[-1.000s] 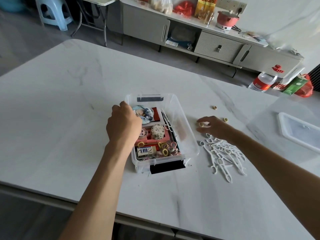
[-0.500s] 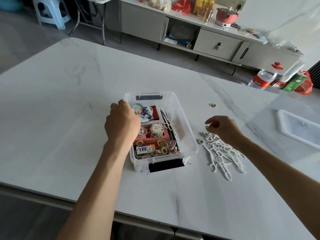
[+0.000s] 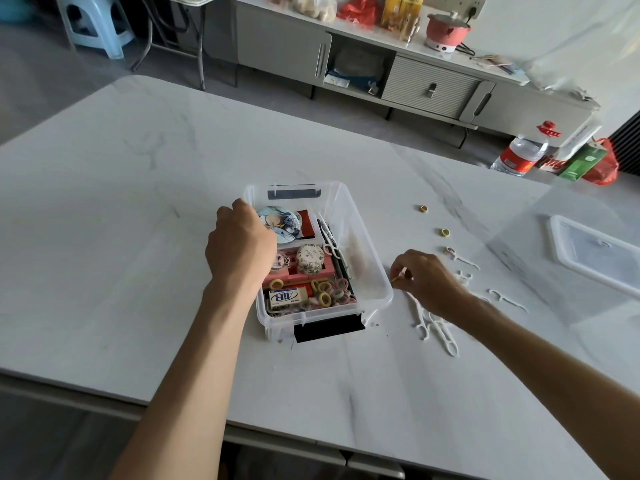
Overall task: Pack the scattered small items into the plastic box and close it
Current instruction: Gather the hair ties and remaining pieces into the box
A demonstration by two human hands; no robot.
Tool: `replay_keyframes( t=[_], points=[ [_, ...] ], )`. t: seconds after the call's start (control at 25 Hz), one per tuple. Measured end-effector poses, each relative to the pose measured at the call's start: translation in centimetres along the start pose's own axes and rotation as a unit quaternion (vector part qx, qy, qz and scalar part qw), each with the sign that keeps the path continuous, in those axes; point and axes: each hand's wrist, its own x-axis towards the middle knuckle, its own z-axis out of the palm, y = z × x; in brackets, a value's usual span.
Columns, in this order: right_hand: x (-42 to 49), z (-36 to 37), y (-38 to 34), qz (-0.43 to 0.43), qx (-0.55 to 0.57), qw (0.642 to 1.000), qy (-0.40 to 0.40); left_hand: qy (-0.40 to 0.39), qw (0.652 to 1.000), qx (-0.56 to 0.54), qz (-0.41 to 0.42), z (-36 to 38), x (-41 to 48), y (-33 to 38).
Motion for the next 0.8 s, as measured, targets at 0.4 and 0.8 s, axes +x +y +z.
replay_keyframes(
  t=[0.4,0.8],
  points=[
    [0.1,-4.9,-6.8,-0.016,0.213,0.968,0.135,-0.005,1.0,-0.001,-0.003,0.1,0.1,0.0],
    [1.4,-5.2,-4.7,-0.031,0.185,0.971,0.146,-0.001,1.0,0.007,-0.006,0.2,-0.1,0.2]
  ],
)
